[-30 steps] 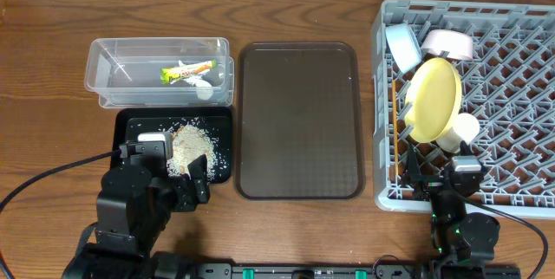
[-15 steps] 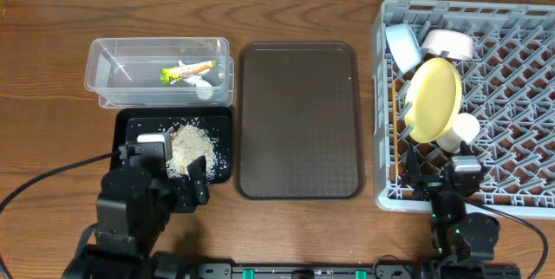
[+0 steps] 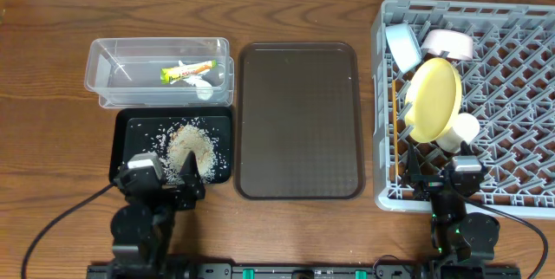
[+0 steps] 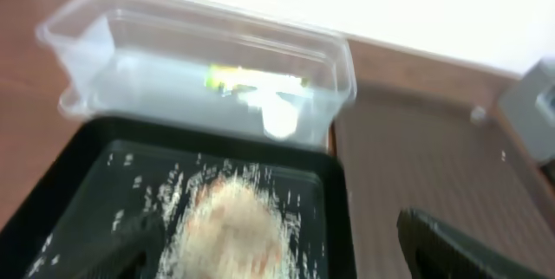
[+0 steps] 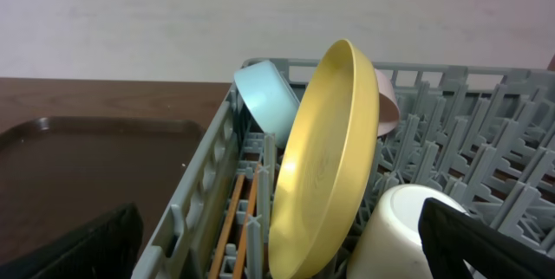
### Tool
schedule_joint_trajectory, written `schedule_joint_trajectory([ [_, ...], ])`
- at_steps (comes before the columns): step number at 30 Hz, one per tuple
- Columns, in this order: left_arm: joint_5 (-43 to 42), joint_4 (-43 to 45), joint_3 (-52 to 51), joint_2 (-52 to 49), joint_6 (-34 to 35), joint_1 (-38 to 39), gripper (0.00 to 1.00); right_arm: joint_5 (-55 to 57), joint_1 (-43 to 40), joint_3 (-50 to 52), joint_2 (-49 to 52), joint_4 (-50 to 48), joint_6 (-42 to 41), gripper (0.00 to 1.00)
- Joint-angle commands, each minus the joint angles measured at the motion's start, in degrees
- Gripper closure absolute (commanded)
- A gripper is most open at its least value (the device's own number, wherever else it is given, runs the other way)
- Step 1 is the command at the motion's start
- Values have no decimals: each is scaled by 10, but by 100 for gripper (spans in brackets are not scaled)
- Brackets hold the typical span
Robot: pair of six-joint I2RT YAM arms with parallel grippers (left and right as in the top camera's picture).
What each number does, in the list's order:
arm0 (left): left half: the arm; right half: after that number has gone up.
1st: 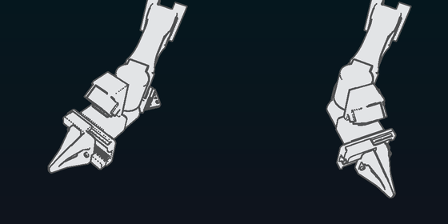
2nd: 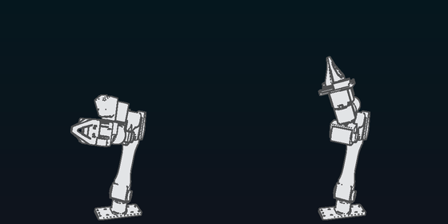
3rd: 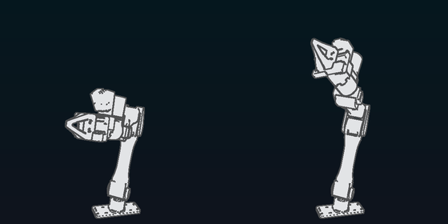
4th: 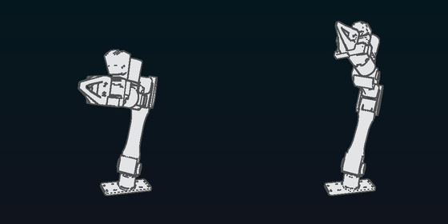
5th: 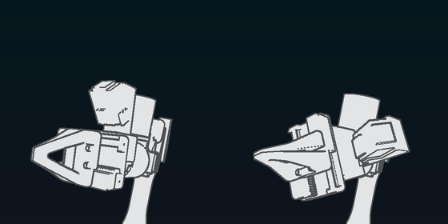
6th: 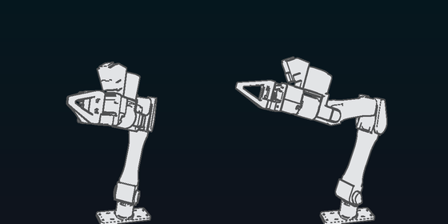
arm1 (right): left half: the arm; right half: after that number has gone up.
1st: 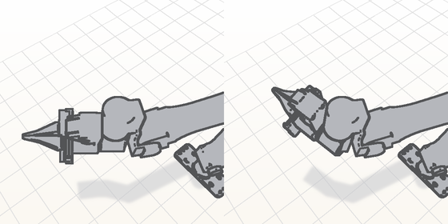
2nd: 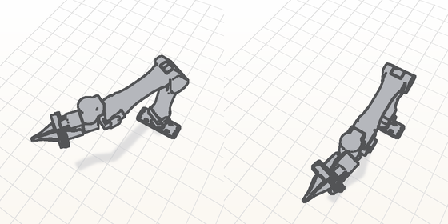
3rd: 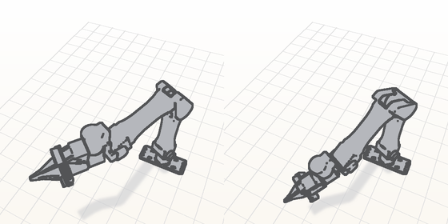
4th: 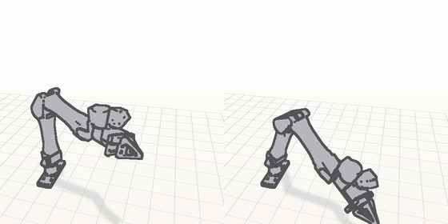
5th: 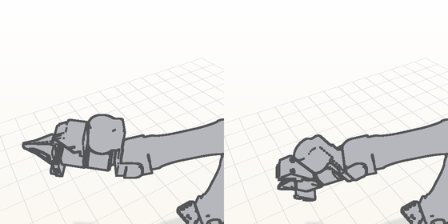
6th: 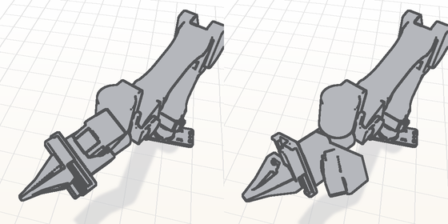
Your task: Sort waste into correct bins and load items into the dishwasher rack
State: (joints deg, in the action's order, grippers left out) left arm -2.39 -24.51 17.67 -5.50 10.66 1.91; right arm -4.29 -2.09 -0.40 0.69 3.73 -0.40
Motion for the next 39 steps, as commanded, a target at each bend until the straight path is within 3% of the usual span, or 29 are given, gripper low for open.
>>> schedule_joint_trajectory([
  [1, 9, 66, -59, 37, -7, -3, 12, 2, 12, 1, -3, 2, 5, 1],
  [8, 9, 280, -176, 54, -48, -3, 12, 2, 12, 1, -3, 2, 5, 1],
  [15, 0, 205, -174, 54, -74, -3, 12, 2, 12, 1, -3, 2, 5, 1],
  [39, 0, 207, -174, 53, -74, -3, 12, 2, 12, 1, -3, 2, 5, 1],
])
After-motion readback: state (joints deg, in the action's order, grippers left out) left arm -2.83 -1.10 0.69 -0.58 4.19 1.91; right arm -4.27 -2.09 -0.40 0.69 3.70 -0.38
